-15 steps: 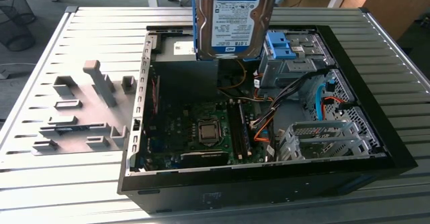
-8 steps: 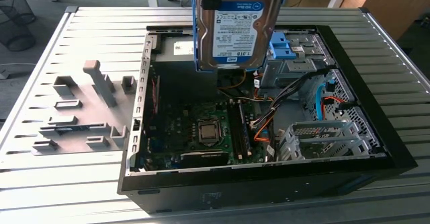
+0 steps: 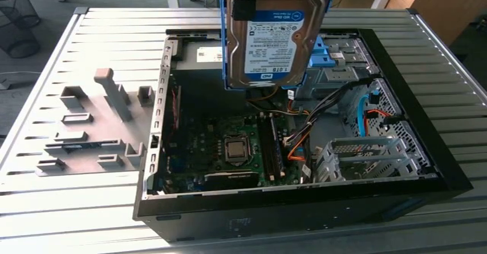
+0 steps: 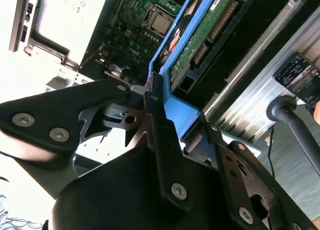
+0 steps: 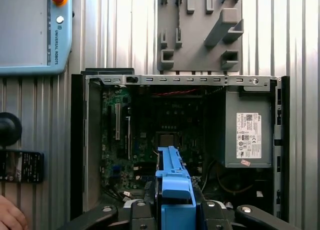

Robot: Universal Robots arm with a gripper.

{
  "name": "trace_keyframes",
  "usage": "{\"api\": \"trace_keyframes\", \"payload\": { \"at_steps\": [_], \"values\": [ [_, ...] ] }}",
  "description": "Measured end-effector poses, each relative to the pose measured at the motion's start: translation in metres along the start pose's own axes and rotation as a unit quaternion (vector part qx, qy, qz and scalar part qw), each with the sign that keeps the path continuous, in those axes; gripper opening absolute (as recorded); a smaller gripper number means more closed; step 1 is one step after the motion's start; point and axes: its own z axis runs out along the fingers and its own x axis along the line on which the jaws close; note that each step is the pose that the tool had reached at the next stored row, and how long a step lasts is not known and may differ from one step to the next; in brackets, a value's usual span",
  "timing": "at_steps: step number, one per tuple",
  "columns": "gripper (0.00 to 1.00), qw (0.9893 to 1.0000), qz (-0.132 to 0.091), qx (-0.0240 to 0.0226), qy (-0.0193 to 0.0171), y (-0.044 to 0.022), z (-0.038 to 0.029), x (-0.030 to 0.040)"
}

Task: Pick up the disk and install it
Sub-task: 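Insert the disk into the insertion slot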

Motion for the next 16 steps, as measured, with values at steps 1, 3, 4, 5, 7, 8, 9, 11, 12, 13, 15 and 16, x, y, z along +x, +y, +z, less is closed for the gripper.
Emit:
{"api": "trace_keyframes", "payload": {
  "at_steps": [1,3,4,5,7,8,9,11,12,13,15,16],
  "values": [
    [0.36,1.0000,0.000,0.0000,0.0000,0.0000,0.0000,0.0000],
    [0.36,1.0000,0.000,0.0000,0.0000,0.0000,0.0000,0.0000],
    [0.36,1.0000,0.000,0.0000,0.0001,0.0000,0.0000,0.0000],
    [0.36,1.0000,0.000,0.0000,0.0000,0.0000,0.0000,0.0001],
    [0.36,1.0000,0.000,0.0000,0.0000,0.0000,0.0000,0.0001],
    [0.36,1.0000,0.000,0.0000,0.0000,0.0000,0.0000,0.0001],
    [0.36,1.0000,0.000,0.0000,0.0000,0.0000,0.0000,0.0001],
    [0.36,1.0000,0.000,0.0000,0.0000,0.0000,0.0000,0.0001],
    [0.36,1.0000,0.000,0.0000,0.0000,0.0000,0.0000,0.0001],
    [0.36,1.0000,0.000,0.0000,0.0000,0.0000,0.0000,0.0001],
    [0.36,1.0000,0.000,0.0000,0.0000,0.0000,0.0000,0.0001],
    [0.36,1.0000,0.000,0.0000,0.0000,-0.0016,0.0000,0.0002]
  ]
}}
